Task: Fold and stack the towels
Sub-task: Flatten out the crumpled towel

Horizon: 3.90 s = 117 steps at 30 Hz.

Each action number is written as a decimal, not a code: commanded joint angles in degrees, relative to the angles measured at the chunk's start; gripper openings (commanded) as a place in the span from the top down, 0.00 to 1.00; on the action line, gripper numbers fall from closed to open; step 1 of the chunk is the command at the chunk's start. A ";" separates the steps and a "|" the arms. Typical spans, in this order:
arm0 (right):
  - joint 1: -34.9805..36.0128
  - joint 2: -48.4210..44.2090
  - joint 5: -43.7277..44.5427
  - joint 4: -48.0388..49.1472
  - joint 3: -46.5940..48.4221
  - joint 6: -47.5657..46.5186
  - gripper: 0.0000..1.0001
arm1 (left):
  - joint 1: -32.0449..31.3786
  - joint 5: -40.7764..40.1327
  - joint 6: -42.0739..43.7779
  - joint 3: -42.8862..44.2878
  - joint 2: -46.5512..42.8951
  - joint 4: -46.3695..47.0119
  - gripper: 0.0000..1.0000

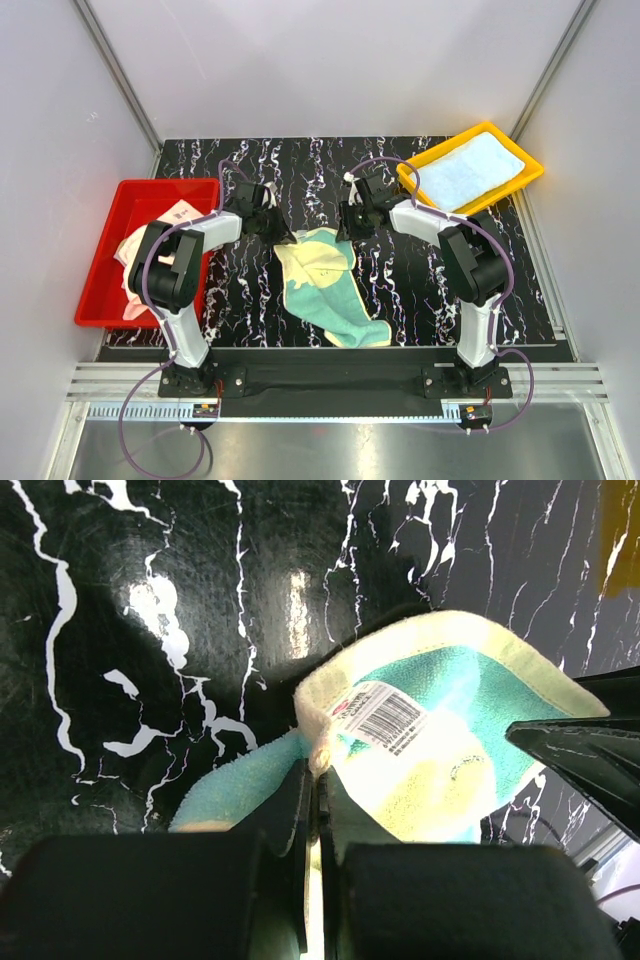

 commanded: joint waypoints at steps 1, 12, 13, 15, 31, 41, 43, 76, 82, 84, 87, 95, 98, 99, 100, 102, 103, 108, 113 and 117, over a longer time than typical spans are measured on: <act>-0.41 -1.52 2.57 0.48 0.00 0.18 0.60 | 0.10 -1.25 1.18 1.89 -0.42 0.69 1.00; -0.84 -1.87 6.45 -0.58 -0.44 -1.75 0.74 | 0.45 -5.81 5.48 7.34 2.47 -4.93 0.75; -0.84 -1.87 6.63 -0.67 -0.36 -1.84 0.74 | 0.54 -5.82 5.48 7.69 2.83 -4.94 0.75; -0.93 -1.87 6.98 -0.75 -0.27 -2.11 0.70 | 0.80 -6.00 6.36 9.01 3.97 -5.73 0.75; -2.16 -1.87 8.03 -0.67 0.44 -2.63 0.68 | 2.82 -5.12 7.15 12.88 7.58 -6.35 0.69; -2.87 -2.14 7.95 -0.76 -0.09 -2.46 0.69 | 3.26 -4.24 7.33 13.41 8.19 -6.08 0.70; -2.95 -2.14 7.95 -0.76 -0.27 -2.55 0.69 | 3.52 -3.89 7.07 13.67 8.28 -5.91 0.68; -4.54 -15.91 17.53 -19.55 24.93 -14.22 1.00 | 3.79 4.36 8.03 27.55 -13.58 -11.17 1.00; -4.54 -27.08 12.53 -23.08 25.59 -14.94 1.00 | 1.95 7.27 7.07 23.70 -26.07 -6.36 1.00; -4.36 -33.75 8.84 -22.55 23.21 -16.78 1.00 | 0.72 9.37 7.77 21.68 -30.64 -5.64 1.00; -3.83 -43.95 1.64 -20.28 16.19 -18.19 1.00 | -2.62 10.26 8.73 18.70 -36.79 -5.38 1.00; -3.66 -64.26 -10.06 -17.37 2.37 -16.61 1.00 | -15.36 10.79 6.72 12.53 -49.28 -0.89 1.00; -3.66 -66.12 -9.64 -17.98 3.68 -16.17 1.00 | -18.70 9.91 6.45 14.63 -49.29 -1.42 1.00; -3.66 -66.21 -9.02 -18.07 4.21 -16.08 1.00 | -19.23 9.47 6.54 14.99 -49.11 -1.77 1.00; -3.66 -66.04 -8.49 -17.55 4.65 -16.17 1.00 | -19.67 9.30 6.36 15.16 -48.94 -1.77 1.00; -3.66 -65.42 -5.95 -16.93 4.83 -16.78 1.00 | -19.68 7.28 6.27 14.99 -48.59 -1.86 1.00; -3.66 -64.11 -4.64 -16.58 4.74 -17.65 1.00 | -19.68 6.23 6.80 14.73 -48.32 -2.21 1.00; -3.66 -54.54 3.45 -12.71 4.57 -23.28 1.00 | -16.44 -2.31 8.30 14.90 -42.97 -3.80 1.00; -7.07 -38.20 3.12 -4.99 7.72 -27.24 1.00 | -5.90 0.84 7.77 14.90 -32.43 0.24 1.00; -9.37 -24.93 1.97 -0.94 14.83 -30.48 1.00 | 2.10 3.05 7.41 16.30 -22.24 7.17 1.00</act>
